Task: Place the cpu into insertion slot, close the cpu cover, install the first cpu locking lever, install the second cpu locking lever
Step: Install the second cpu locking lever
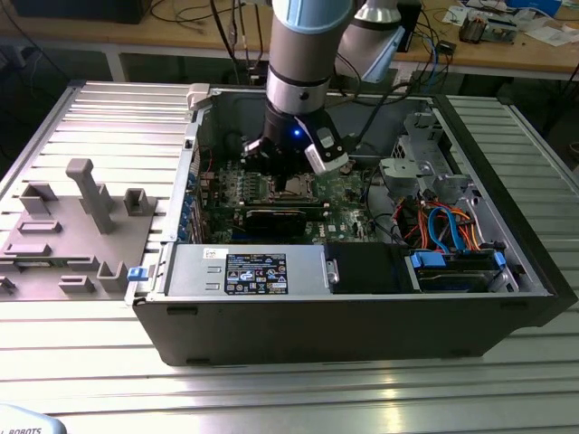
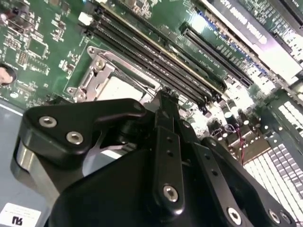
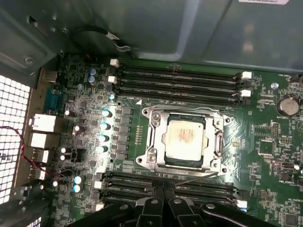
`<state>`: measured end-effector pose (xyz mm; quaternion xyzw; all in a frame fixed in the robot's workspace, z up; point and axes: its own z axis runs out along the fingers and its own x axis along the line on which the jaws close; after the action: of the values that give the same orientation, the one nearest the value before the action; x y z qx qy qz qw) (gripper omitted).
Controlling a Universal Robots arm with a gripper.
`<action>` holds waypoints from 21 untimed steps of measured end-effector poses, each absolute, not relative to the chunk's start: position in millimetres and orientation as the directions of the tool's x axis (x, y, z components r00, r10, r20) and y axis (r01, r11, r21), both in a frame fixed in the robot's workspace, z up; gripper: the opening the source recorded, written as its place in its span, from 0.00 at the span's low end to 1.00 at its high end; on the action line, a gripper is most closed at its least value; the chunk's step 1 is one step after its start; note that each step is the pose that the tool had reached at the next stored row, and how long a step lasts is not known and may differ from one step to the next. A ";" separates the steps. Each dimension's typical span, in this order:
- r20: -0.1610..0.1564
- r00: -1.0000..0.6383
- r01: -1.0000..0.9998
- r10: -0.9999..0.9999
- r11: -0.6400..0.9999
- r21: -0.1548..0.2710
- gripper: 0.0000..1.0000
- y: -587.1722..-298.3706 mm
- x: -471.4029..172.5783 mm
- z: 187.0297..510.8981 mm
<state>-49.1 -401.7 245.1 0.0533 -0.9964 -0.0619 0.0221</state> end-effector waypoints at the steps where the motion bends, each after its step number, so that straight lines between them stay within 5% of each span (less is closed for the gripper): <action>1: 0.037 -0.993 -0.103 -0.109 0.987 0.126 0.11 -401.7 -51.1 242.7; 21: 0.035 -0.993 -0.103 -0.110 0.983 0.155 0.11 -398.6 -70.6 202.5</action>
<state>-70.6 -398.6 202.5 0.0536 -0.9954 -0.0765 0.0216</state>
